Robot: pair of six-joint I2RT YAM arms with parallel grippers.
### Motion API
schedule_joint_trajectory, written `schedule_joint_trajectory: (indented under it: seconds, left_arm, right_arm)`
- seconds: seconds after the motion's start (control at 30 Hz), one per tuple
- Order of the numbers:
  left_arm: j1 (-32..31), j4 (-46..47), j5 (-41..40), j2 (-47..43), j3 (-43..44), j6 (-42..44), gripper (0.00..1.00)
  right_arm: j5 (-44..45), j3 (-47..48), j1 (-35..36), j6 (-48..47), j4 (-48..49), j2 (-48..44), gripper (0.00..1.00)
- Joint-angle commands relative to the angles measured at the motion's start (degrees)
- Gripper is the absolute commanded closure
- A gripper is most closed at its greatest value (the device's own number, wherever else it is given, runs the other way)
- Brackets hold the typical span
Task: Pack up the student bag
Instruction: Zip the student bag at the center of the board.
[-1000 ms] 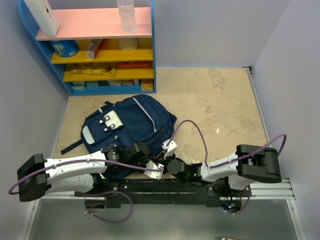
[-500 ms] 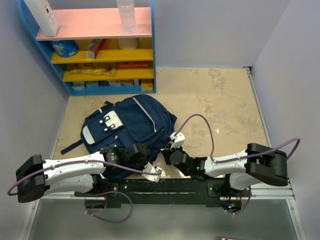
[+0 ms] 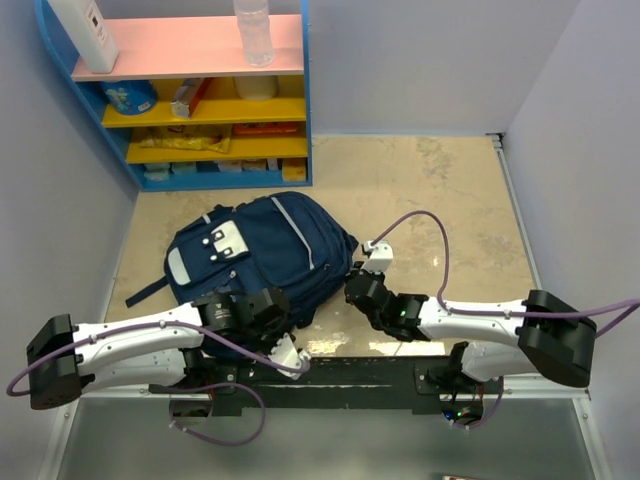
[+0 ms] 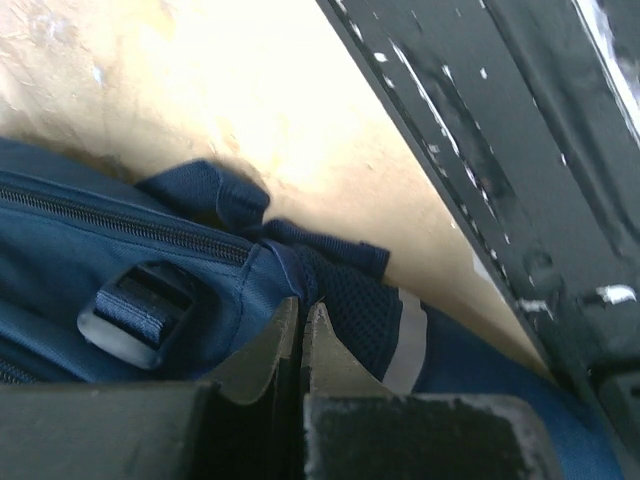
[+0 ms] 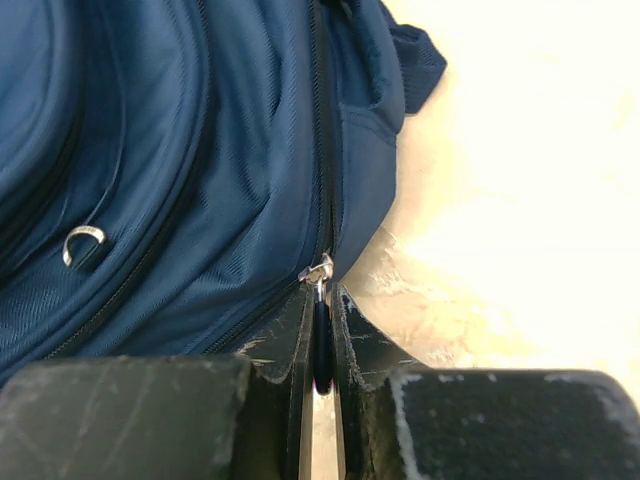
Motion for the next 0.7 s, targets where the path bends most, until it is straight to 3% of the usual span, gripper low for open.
schedule_joint_trajectory:
  seconds: [0.0,0.17,0.3,0.43,0.53,0.63,0.67]
  left_arm:
    - [0.71,-11.46,-4.85,-3.17,-0.82,4.16,1.00]
    - [13.09,-12.09,-6.98,-4.15,-2.67,11.98,1.00]
    - [20.39,-6.31,-12.59,-1.69,-3.19,13.48,1.00]
    - [28.47,-2.94,-14.89,1.03,-2.93,15.07,1.00]
    - [30.16,-5.04,-14.63,-0.70,-2.15,14.37,1.00]
    - [30.16,-9.35,-12.35,-4.30,1.70,13.40,0.82]
    - [30.16,-10.66,-10.95,-5.02,3.82,12.79,0.68]
  right_arm:
    - [12.08,1.36,-2.13,7.81,-15.80,-3.53,1.00]
    - [10.33,-0.83,-2.05,12.39,-20.73,-10.47,1.00]
    - [5.94,-2.25,-0.65,15.03,-23.27,-13.81,1.00]
    - [4.18,-2.69,4.62,17.75,-26.44,-14.87,1.00]
    - [1.98,-2.95,9.45,20.12,-26.97,-13.03,1.00]
    - [0.92,-3.30,15.69,20.40,-23.20,-11.10,1.00]
    - [0.22,-3.13,17.45,20.13,-21.89,-10.66,1.00]
